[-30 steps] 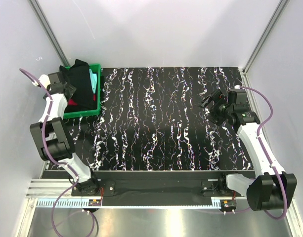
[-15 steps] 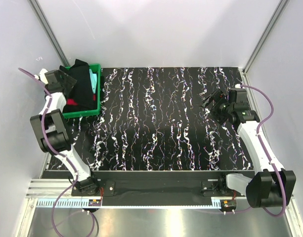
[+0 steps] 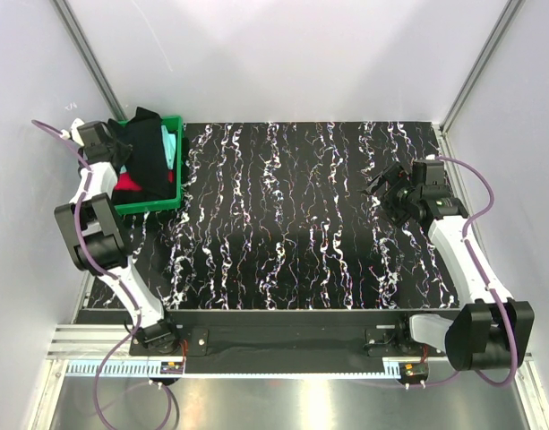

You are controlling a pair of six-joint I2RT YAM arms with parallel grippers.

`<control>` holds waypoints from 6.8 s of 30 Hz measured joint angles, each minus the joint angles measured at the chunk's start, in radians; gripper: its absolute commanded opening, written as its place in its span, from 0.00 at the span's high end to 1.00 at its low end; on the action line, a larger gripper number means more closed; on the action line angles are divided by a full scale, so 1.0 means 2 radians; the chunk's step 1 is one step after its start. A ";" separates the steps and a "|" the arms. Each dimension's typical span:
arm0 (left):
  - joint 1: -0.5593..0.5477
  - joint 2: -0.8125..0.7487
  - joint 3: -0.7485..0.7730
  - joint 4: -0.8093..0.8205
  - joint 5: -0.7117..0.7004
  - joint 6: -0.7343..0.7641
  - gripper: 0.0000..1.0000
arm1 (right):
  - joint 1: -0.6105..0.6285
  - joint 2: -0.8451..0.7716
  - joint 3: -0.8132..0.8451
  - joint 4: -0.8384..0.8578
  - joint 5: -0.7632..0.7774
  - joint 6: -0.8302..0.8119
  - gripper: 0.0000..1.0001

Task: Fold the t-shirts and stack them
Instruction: Grab the tshirt from the pile, then move the tshirt to the center of the board, then flatten the tshirt out

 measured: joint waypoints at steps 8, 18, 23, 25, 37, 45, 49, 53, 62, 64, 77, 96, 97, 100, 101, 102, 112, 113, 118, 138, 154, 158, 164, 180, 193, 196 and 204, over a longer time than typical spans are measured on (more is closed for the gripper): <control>-0.002 -0.068 -0.023 -0.006 0.018 -0.042 1.00 | 0.000 0.001 0.000 0.000 -0.011 0.002 0.00; -0.023 -0.150 -0.048 0.018 0.049 -0.147 1.00 | 0.002 -0.027 0.000 0.000 -0.013 0.043 0.00; -0.080 -0.203 -0.047 0.007 0.048 -0.149 1.00 | 0.019 -0.032 0.000 0.000 -0.019 0.044 0.00; -0.112 -0.230 -0.044 -0.006 0.045 -0.137 1.00 | 0.026 -0.035 0.000 0.000 -0.025 0.043 0.00; -0.362 -0.452 -0.132 -0.100 0.040 -0.028 0.07 | 0.056 -0.081 -0.016 -0.001 -0.040 0.044 0.00; -0.410 -0.488 -0.237 -0.242 0.051 -0.009 0.17 | 0.080 -0.076 -0.037 -0.014 -0.066 0.031 0.07; -0.410 -0.504 -0.269 -0.286 0.057 -0.004 0.21 | 0.104 -0.032 -0.040 -0.018 -0.067 0.001 0.22; -0.410 -0.463 -0.284 -0.270 0.100 0.001 0.12 | 0.113 0.047 -0.031 -0.023 -0.056 -0.046 0.18; -0.416 -0.177 -0.223 -0.213 0.142 0.071 0.09 | 0.113 0.195 0.048 -0.012 -0.035 -0.098 0.10; -0.416 -0.126 -0.201 -0.196 0.153 0.084 0.09 | 0.113 0.210 0.049 -0.004 -0.038 -0.095 0.11; -0.416 0.018 -0.119 -0.120 0.227 0.114 0.37 | 0.113 0.282 0.089 0.016 -0.053 -0.076 0.42; -0.338 -0.208 -0.076 -0.195 0.176 0.120 1.00 | 0.114 0.282 0.281 -0.018 -0.033 -0.090 1.00; -0.328 -0.241 -0.056 -0.205 0.165 0.127 1.00 | 0.114 0.282 0.308 -0.018 -0.035 -0.090 1.00; -0.309 -0.325 0.002 -0.234 0.133 0.147 1.00 | 0.123 0.282 0.385 -0.011 -0.053 -0.078 1.00; -0.309 -0.350 0.018 -0.243 0.124 0.153 1.00 | 0.128 0.279 0.409 -0.006 -0.060 -0.073 1.00; -0.311 -0.374 0.030 -0.252 0.118 0.158 1.00 | 0.134 0.275 0.428 -0.001 -0.067 -0.068 1.00; -0.312 -0.520 -0.039 -0.275 0.122 0.146 1.00 | 0.148 0.107 0.324 0.030 -0.082 -0.055 0.89; -0.313 -0.532 -0.072 -0.273 0.131 0.138 1.00 | 0.148 0.087 0.279 0.030 -0.076 -0.053 0.86; -0.365 -0.564 -0.253 -0.275 0.135 0.099 0.49 | 0.132 0.033 0.036 0.003 -0.032 -0.039 0.57; -0.367 -0.497 -0.313 -0.365 -0.007 0.031 0.16 | 0.219 0.184 0.114 -0.031 -0.029 -0.100 0.16; -0.273 -0.552 -0.476 -0.385 -0.025 -0.133 0.20 | 0.396 0.493 0.485 -0.113 0.167 -0.056 0.23; -0.270 -0.519 -0.476 -0.348 -0.023 -0.143 0.19 | 0.427 0.546 0.542 -0.157 0.231 -0.051 0.30; -0.268 -0.448 -0.482 -0.294 -0.019 -0.148 0.28 | 0.437 0.603 0.592 -0.200 0.297 -0.076 0.64; -0.246 -0.441 -0.438 -0.263 -0.020 -0.069 1.00 | 0.430 0.398 0.459 -0.230 0.413 -0.155 0.99; -0.242 -0.529 -0.366 -0.377 -0.106 -0.031 1.00 | 0.406 -0.018 0.083 -0.303 0.394 -0.022 1.00; -0.242 -0.531 -0.337 -0.409 -0.137 -0.035 1.00 | 0.395 -0.094 0.051 -0.339 0.389 0.029 1.00; -0.243 -0.495 -0.225 -0.447 -0.197 0.004 1.00 | 0.390 -0.126 0.070 -0.351 0.381 0.028 1.00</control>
